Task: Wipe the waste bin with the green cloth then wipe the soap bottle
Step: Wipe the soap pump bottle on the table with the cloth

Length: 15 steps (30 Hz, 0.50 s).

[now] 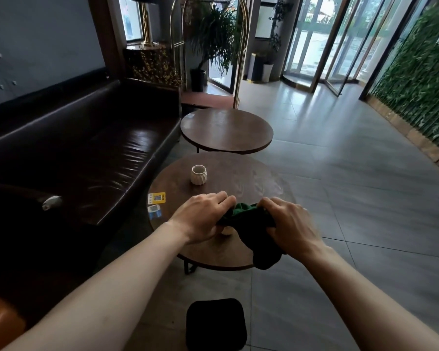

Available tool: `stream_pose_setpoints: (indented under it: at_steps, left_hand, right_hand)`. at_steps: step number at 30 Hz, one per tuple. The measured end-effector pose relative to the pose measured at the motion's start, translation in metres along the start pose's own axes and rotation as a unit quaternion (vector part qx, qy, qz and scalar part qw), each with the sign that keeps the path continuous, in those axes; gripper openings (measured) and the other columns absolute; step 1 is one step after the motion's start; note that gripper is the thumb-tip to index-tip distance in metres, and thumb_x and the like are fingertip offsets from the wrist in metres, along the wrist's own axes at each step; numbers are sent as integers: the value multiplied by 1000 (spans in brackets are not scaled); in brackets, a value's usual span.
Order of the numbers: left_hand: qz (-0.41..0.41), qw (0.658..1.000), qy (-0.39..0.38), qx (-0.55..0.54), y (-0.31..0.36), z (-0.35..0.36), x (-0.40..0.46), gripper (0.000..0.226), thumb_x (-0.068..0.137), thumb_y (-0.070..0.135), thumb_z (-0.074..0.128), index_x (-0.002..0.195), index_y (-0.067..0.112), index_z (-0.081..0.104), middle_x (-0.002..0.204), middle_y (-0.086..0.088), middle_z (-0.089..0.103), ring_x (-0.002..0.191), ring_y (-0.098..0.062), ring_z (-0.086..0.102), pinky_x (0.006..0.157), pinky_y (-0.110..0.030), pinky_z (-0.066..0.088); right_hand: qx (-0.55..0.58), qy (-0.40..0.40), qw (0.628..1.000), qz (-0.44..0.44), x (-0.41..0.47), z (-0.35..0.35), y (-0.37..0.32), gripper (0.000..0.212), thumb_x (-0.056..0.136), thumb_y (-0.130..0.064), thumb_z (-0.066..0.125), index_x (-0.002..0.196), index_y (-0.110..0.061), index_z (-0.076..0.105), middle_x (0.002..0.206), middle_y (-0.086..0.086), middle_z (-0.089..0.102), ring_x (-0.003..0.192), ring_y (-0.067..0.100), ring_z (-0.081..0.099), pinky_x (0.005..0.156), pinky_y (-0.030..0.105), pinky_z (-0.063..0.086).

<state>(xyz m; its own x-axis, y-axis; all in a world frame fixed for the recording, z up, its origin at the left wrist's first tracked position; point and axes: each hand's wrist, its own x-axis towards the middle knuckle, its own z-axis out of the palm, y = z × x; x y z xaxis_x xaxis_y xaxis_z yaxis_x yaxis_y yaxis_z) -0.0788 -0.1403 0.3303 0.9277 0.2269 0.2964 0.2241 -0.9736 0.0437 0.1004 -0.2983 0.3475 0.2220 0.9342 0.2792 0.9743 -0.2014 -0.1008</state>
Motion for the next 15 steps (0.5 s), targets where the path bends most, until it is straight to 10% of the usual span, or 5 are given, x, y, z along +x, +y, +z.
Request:
stream_pose_setpoints:
  at_steps: [15]
  left_hand:
    - [-58, 995, -70, -42, -42, 156, 205, 38, 84, 31, 68, 118, 21, 54, 107, 3, 59, 93, -22, 64, 72, -39, 54]
  right_hand:
    - [51, -75, 996, 17, 118, 114, 220, 36, 83, -20, 71, 118, -22, 61, 101, 1, 67, 90, 33, 67, 67, 41, 53]
